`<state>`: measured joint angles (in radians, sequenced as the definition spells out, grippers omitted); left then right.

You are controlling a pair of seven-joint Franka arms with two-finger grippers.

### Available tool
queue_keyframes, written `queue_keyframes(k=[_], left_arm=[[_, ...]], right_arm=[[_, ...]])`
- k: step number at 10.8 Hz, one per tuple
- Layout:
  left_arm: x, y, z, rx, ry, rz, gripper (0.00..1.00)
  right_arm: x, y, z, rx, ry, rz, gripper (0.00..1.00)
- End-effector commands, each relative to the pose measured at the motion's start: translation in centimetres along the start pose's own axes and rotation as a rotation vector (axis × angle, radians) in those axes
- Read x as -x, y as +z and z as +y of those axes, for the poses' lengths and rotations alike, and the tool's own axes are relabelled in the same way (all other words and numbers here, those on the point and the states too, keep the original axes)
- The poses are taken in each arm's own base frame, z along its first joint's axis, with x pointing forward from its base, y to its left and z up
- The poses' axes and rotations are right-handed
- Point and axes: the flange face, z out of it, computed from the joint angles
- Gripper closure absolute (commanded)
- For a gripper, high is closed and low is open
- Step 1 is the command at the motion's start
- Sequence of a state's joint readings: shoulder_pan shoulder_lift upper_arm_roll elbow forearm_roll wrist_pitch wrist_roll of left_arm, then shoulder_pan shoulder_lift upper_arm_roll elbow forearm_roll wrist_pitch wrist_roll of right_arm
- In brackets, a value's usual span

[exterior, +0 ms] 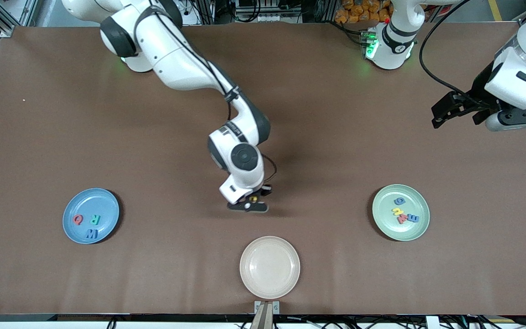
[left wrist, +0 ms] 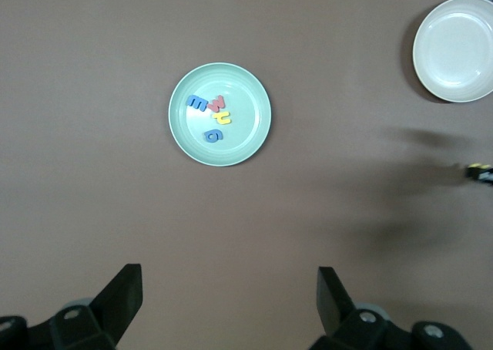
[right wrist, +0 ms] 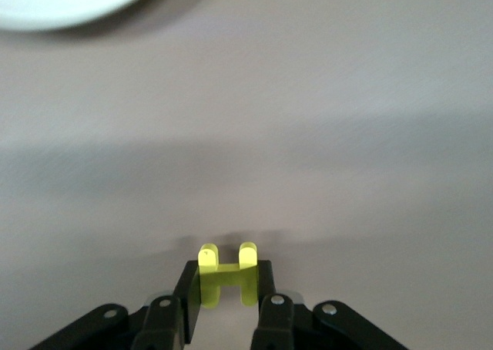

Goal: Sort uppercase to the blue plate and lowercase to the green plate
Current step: 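Place the yellow H on the blue plate while the left gripper withdraws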

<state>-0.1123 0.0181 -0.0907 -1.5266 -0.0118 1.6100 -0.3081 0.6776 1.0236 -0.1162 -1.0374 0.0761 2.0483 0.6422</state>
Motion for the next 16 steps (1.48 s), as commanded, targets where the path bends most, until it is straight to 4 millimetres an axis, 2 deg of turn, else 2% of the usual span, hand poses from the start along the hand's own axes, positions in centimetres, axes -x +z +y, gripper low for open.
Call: queue_keyframes(k=[1,2,4,6,8,10,11,12,13,14,16], left_arm=[[0.4,-0.8,-0.1,0.022,0.004,-0.011,0.00],[0.7,-0.8,0.2,0.020,0.007,-0.015,0.00],[0.9,-1.2,0.1,0.022,0.004,-0.009,0.00],[1.2,-1.7,-0.3,0.018,-0.002,-0.016,0.00],[1.3,-1.6,-0.2,0.017,-0.008,-0.021,0.00],[1.4,-1.8,0.3,0.019,-0.001,-0.017,0.00],[1.5,-1.7,0.3,0.018,-0.001,-0.020,0.00],[1.6,-1.5,0.2,0.013,-0.003,-0.034,0.00],[1.6,-1.4,0.1,0.011,-0.006,-0.039,0.00],[1.4,-0.9,0.1,0.008,-0.006,-0.045,0.00],[1.1,-0.5,0.3,0.005,-0.003,-0.048,0.00]], right_arm=[[-6.3,-2.7,11.6,0.025,-0.031,-0.091,1.00],[-8.6,-3.5,16.2,0.021,-0.078,-0.087,1.00],[-12.7,-3.1,27.2,0.080,-0.174,-0.081,1.00],[-14.5,-3.0,35.5,0.090,-0.230,-0.094,1.00],[-15.2,-2.8,41.6,0.098,-0.260,-0.113,1.00],[-15.2,-2.5,46.2,0.109,-0.287,-0.139,1.00],[-14.6,-1.8,47.7,0.107,-0.274,-0.187,0.74],[-14.2,-1.4,48.6,0.099,-0.252,-0.214,0.01],[-14.0,-1.6,49.4,0.092,-0.242,-0.226,0.00],[-12.7,-1.8,50.0,0.074,-0.228,-0.231,0.00],[-8.5,-2.9,50.6,0.035,-0.223,-0.102,0.00]])
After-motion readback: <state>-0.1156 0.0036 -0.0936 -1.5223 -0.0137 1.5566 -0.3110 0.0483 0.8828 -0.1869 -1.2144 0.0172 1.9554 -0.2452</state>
